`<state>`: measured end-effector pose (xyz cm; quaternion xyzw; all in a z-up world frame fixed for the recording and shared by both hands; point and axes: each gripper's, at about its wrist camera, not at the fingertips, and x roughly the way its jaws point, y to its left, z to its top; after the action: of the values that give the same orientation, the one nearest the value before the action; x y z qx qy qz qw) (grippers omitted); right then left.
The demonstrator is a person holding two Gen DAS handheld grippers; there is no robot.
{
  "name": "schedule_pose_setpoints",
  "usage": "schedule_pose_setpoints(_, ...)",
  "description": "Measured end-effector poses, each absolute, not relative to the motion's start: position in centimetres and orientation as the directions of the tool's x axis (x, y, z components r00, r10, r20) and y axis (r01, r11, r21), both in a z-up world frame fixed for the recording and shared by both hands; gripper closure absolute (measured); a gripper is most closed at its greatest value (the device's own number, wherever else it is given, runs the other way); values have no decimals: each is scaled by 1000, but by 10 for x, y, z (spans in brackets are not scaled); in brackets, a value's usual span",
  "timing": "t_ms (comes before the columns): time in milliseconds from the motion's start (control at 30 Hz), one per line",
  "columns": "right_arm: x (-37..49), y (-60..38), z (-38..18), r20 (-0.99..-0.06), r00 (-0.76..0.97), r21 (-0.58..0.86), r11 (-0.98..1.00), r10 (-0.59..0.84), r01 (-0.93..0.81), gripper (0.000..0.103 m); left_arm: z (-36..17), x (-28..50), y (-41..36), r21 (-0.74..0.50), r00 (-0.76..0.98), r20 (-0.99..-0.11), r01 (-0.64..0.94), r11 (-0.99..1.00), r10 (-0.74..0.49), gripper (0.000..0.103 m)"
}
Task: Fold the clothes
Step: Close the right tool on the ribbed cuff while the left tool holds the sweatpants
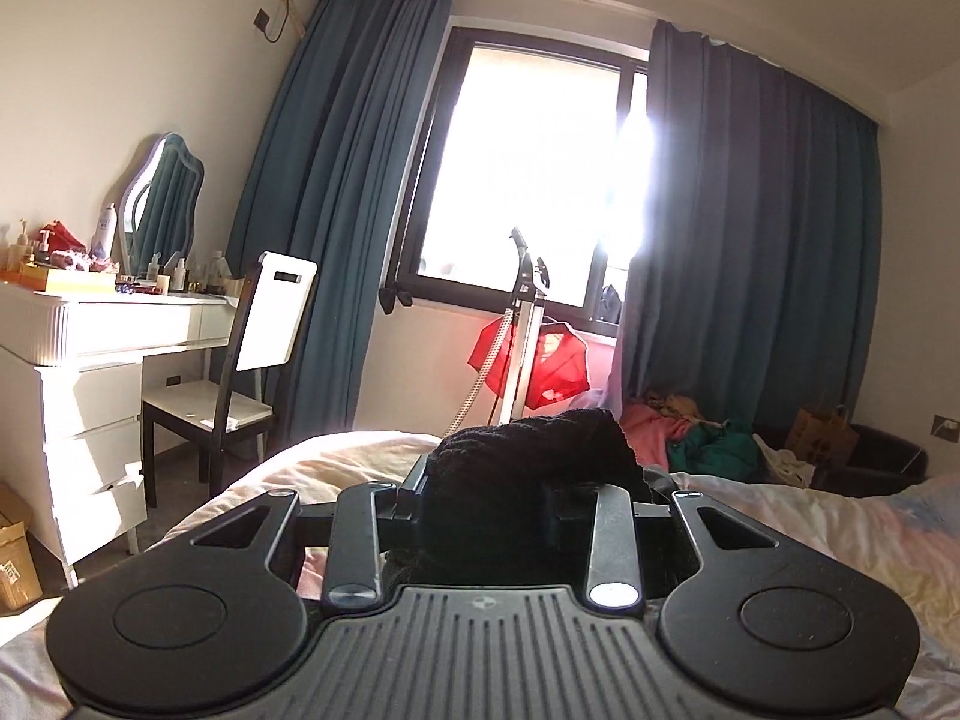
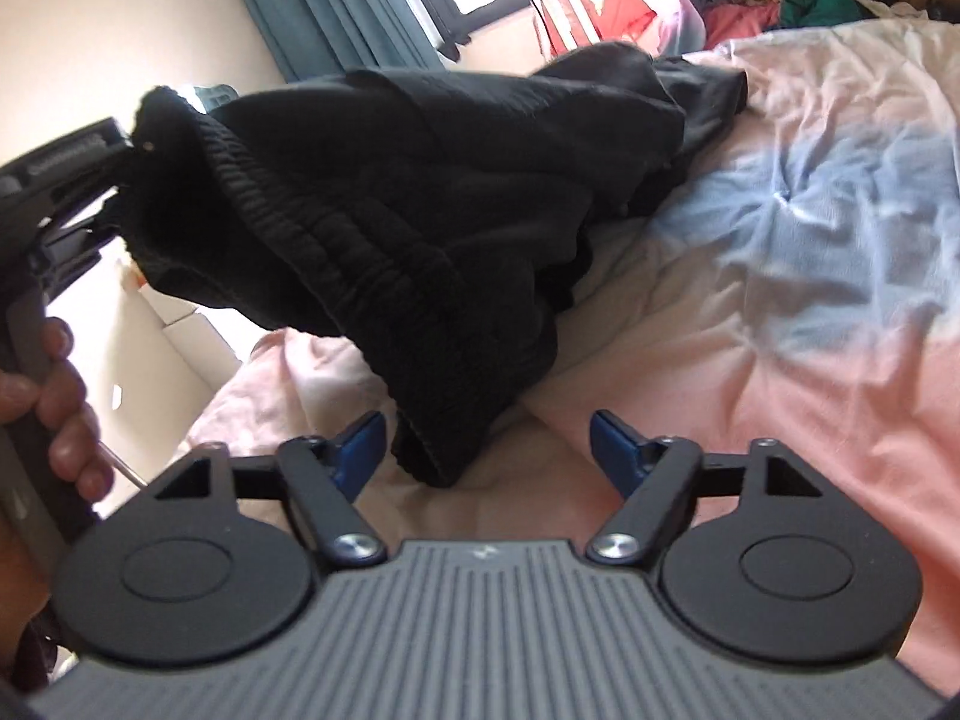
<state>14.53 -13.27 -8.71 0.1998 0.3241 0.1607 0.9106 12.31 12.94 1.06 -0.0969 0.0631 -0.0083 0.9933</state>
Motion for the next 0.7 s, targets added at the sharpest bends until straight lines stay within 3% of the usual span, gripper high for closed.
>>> schedule_pose_setpoints(200,151,-106,-92,-537,776,379,916,331,-129,32,7,123,159,-282,987,-160,-44,959,-1,67)
schedule_pose_setpoints(367,159,-61,-92,-555,820,174,984,140,-50,52,3,126,164,-277,985,-172,-68,959,20,66)
schedule_pose_setpoints(433,166,-49,-94,-554,830,98,995,67,-15,68,3,131,163,-267,984,-177,-73,961,25,66)
schedule_pose_setpoints(467,173,-54,-94,-566,822,111,994,68,-5,70,3,133,162,-264,983,-181,-74,962,26,66)
schedule_pose_setpoints(533,183,-67,-88,-585,807,135,991,82,-3,91,3,135,162,-267,981,-193,-65,961,13,65)
schedule_pose_setpoints(700,170,-112,-32,-496,868,-77,997,-11,-32,91,1,135,162,-335,976,-206,-3,942,-70,64)
